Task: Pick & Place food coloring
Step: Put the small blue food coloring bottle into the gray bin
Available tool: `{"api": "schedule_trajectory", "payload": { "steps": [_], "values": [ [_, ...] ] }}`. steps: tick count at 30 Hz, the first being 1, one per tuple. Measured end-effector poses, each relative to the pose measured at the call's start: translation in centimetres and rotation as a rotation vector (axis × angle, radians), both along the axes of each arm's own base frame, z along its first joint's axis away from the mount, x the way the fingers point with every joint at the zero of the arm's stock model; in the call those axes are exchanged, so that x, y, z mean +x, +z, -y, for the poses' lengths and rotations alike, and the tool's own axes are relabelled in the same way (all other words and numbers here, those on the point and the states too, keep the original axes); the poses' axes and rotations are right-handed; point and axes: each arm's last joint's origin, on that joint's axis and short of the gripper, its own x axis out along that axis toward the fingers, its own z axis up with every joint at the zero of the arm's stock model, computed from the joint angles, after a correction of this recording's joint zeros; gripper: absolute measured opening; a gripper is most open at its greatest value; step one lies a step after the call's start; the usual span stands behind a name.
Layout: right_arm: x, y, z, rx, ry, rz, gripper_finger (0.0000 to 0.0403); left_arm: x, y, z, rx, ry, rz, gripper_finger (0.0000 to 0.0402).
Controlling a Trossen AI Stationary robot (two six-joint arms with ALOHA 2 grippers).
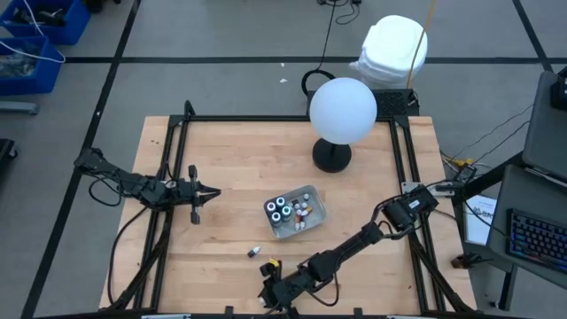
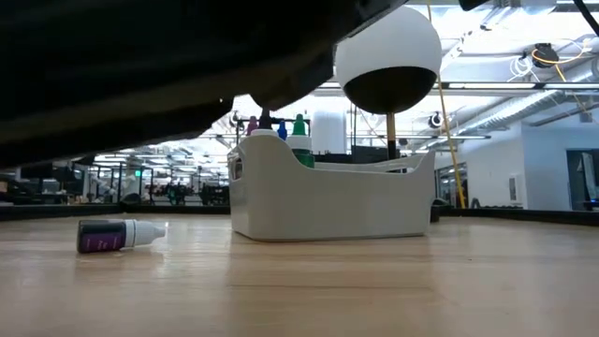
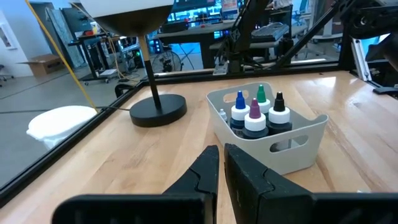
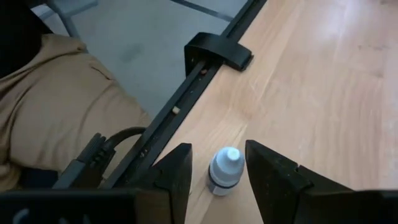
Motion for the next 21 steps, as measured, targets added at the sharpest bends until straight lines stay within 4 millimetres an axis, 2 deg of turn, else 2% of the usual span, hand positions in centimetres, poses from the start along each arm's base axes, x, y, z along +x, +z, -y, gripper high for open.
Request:
{"api": "schedule_trajectory", "payload": {
  "steps": [7,14,19,21],
  "values": [
    [0.0,-0.2,0.2,-0.007,-0.002,-0.026,0.0123,0.0,0.0,0.0,0.0,0.0,0.0,0.0035],
    [0.1,-0.2,0.4,0.021,0.033,-0.036,0.0037,0.0,0.0,0.0,0.0,0.0,0.0,0.0035],
    [0.3,0.2,0.9,0.016,0.023,-0.043,0.0037,0.0,0.0,0.0,-0.001,0.0,0.0,0.0035],
    [0.1,1.2,1.2,0.003,0.017,-0.051,0.0037,0.0,0.0,0.0,-0.001,0.0,0.0,0.0035]
  ]
}}
